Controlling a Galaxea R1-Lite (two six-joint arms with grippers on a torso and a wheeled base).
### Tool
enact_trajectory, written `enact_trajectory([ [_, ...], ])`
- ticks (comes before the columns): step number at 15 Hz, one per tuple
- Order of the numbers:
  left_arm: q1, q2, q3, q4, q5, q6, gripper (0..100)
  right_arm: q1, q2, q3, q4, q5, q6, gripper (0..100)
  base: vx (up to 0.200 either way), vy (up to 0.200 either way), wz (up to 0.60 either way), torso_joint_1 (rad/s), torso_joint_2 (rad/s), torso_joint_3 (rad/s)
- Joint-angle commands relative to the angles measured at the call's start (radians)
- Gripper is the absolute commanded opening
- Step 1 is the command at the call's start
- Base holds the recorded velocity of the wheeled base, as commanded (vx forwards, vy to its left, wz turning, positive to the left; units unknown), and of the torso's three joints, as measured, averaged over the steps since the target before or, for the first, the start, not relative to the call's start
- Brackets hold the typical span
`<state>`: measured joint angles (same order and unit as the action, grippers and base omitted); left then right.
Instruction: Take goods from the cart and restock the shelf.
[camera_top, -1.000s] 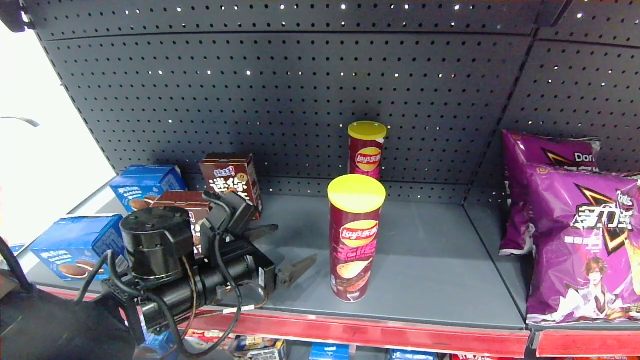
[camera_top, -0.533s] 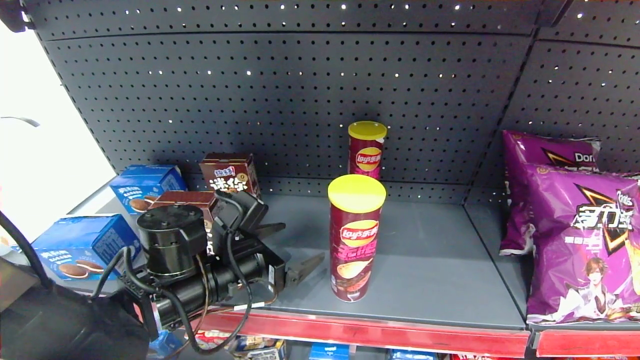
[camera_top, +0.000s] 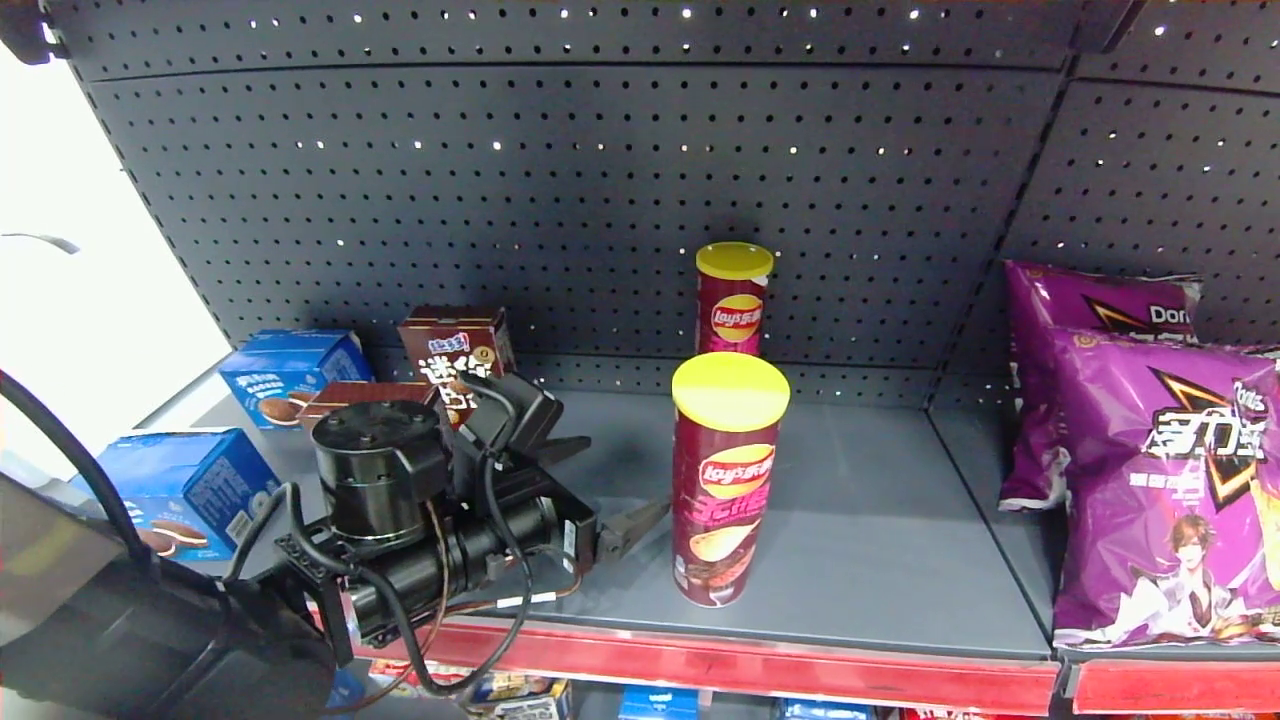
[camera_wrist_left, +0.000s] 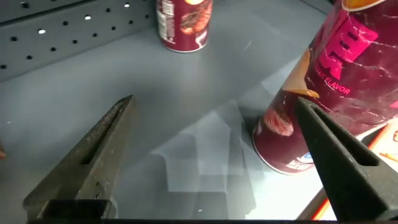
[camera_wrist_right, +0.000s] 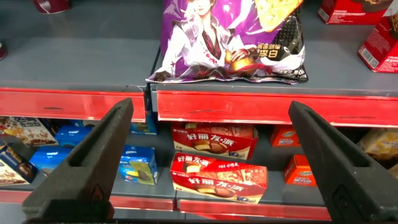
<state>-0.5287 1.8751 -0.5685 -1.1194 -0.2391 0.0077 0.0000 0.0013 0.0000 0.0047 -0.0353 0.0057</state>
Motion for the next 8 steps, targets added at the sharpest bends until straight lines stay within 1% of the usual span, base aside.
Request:
enact_trajectory([
  [1, -0.01, -0.001, -0.002, 0.0, 0.0, 0.0, 100, 0.0, 0.002, 0.0, 0.0, -0.001, 0.0, 100, 0.0, 0.0, 0.0, 0.0, 0.0, 0.0],
  [8, -0.013, 0.012, -0.013, 0.0, 0.0, 0.0, 100, 0.0, 0.002, 0.0, 0.0, -0.001, 0.0, 100, 0.0, 0.0, 0.0, 0.0, 0.0, 0.0],
])
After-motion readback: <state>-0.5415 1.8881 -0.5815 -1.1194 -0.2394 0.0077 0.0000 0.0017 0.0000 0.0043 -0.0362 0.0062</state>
